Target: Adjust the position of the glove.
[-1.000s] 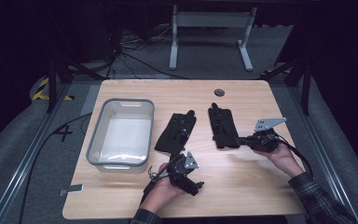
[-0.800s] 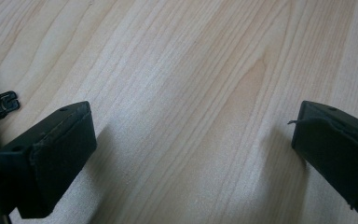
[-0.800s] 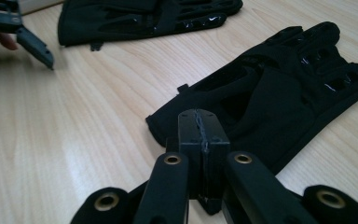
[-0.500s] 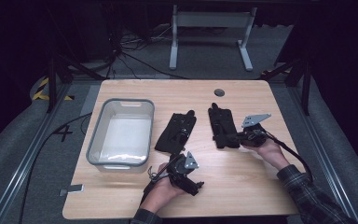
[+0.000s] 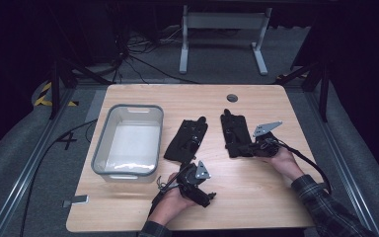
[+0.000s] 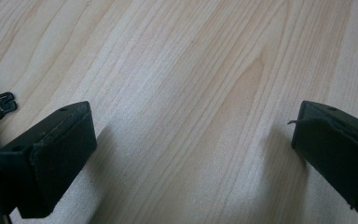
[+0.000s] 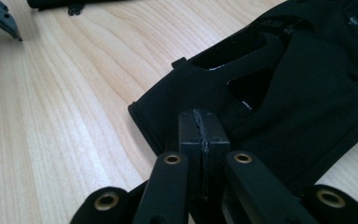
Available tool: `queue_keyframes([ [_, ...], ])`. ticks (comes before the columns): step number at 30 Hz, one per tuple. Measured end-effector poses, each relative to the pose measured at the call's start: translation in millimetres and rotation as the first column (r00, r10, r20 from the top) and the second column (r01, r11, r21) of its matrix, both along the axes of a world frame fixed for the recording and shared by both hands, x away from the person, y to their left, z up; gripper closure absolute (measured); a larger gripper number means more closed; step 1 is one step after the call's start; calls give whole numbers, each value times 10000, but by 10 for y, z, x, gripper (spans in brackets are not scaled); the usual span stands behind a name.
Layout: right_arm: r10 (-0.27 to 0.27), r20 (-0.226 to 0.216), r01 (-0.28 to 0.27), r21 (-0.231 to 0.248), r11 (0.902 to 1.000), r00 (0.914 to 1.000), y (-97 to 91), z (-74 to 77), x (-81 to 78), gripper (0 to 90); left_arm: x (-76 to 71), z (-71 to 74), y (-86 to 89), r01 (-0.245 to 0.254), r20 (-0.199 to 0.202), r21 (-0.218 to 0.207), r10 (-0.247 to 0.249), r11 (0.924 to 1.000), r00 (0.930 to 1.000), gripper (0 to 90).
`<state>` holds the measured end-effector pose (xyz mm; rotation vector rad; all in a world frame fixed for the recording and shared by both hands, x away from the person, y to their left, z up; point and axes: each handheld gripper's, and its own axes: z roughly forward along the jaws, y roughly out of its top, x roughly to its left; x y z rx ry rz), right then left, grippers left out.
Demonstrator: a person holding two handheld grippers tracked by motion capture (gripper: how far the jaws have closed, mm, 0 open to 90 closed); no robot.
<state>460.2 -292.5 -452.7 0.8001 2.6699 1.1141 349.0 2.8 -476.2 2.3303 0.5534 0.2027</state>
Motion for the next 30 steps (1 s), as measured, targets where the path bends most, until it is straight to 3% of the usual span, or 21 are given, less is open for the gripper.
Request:
queue_keyframes([
  [14, 150, -217, -155, -246, 9996, 9997, -78, 15, -121, 900, 0, 0, 0, -5, -2, -4, 5, 10000, 10000, 0],
  [30, 260, -576, -278, -306, 9991, 9980, -284, 30, -458, 900, 0, 0, 0, -3, -4, -5, 3, 10000, 10000, 0],
])
